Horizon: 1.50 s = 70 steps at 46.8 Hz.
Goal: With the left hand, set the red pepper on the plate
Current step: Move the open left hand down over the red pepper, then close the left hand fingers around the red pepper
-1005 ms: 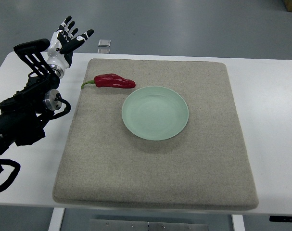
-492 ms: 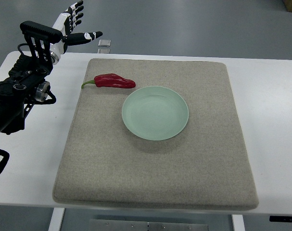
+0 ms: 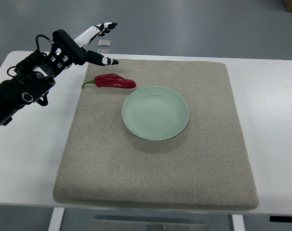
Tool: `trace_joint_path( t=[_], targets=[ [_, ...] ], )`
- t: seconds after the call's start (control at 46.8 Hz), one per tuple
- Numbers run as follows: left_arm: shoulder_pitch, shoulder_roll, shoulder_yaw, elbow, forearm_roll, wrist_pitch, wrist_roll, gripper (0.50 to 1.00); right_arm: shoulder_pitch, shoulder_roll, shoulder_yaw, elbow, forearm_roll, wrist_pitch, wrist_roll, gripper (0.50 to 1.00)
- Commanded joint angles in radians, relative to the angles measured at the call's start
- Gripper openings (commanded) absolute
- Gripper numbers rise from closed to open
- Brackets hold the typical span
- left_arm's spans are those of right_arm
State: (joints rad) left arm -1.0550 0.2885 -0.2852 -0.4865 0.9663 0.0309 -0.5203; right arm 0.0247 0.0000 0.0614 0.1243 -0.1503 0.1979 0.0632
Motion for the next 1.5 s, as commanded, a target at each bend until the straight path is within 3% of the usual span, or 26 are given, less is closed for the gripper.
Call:
trace_joint_path(
  t=[0.0,0.257,0.406,0.706,0.813,1.476],
  targets=[
    [-0.017,0.000,0.064,0.000,0.002,0.006,0.000,0.941,0.000,0.000,0.000,0.000,0.000,0.000,0.000,0.932],
    [-0.040,0.001,0.196,0.011,0.026,0.040,0.000,0.898,0.000,0.000,0.000,0.000,0.000,0.000,0.000,0.932],
    [-0.042,0.008,0.254,0.011,0.063,0.084,0.000,0.898,0.000,0.000,0.000,0.000,0.000,0.000,0.000,0.932],
    [-0.040,0.011,0.276,0.017,0.107,0.084,0.000,0.894,0.000,0.000,0.000,0.000,0.000,0.000,0.000,0.932],
    [-0.042,0.011,0.294,0.020,0.112,0.086,0.000,0.861,0.000,0.000,0.000,0.000,0.000,0.000,0.000,0.932],
    [-0.037,0.003,0.324,0.036,0.117,0.103,0.000,0.827,0.000,0.000,0.000,0.000,0.000,0.000,0.000,0.932]
  ],
)
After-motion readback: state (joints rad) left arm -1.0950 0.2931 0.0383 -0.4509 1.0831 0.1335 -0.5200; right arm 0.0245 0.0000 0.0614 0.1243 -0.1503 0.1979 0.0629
